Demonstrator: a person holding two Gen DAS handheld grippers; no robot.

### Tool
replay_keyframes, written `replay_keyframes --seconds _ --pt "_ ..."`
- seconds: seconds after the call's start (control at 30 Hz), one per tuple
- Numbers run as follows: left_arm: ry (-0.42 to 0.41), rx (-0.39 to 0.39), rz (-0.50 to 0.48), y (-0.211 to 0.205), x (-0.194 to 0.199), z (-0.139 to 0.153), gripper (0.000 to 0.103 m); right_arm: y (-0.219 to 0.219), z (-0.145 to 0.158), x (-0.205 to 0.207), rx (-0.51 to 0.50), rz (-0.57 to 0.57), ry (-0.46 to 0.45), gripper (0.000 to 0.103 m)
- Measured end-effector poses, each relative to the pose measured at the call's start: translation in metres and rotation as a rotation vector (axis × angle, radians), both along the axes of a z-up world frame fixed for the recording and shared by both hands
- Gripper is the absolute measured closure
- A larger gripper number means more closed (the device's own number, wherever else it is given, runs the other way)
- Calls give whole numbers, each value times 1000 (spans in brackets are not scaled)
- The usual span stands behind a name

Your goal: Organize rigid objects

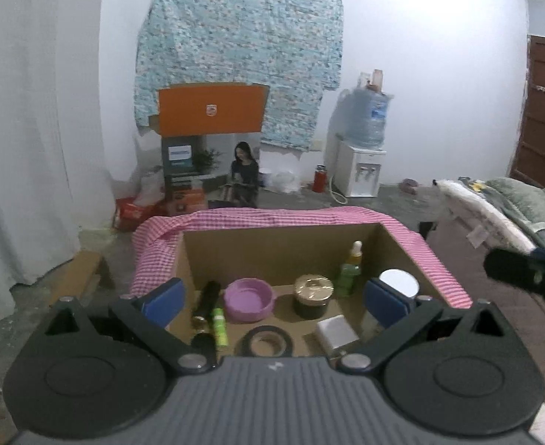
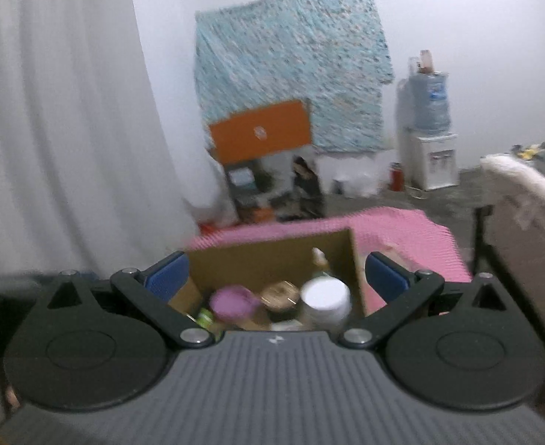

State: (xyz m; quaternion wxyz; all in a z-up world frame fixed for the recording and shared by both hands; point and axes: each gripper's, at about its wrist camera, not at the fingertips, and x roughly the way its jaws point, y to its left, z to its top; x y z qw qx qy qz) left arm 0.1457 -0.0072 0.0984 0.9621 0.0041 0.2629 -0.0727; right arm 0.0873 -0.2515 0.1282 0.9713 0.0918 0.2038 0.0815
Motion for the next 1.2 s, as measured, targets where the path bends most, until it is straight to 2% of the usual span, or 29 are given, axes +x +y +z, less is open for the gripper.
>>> replay_keyframes --seconds 0.1,0.23,0.37,0.53,0.73,1.03,1.2 --pt "7 15 6 2 -4 -9 0 13 -11 -1 -110 -62 38 1" --pt "38 27 27 4 -5 -20 0 27 -26 -2 -267 -131 40 1" --pt "89 41 43 7 -3 -32 0 28 -35 -3 -314 -174 50 1" --pt "133 33 84 13 -1 -42 0 24 -45 3 -248 -136 75 1" --pt "166 47 130 15 2 -49 0 15 -64 14 -69 -60 155 1" --pt "203 75 159 6 10 -54 0 41 -75 39 -109 -7 219 1" --pt "196 78 163 3 11 -52 0 50 -79 50 -114 17 241 1"
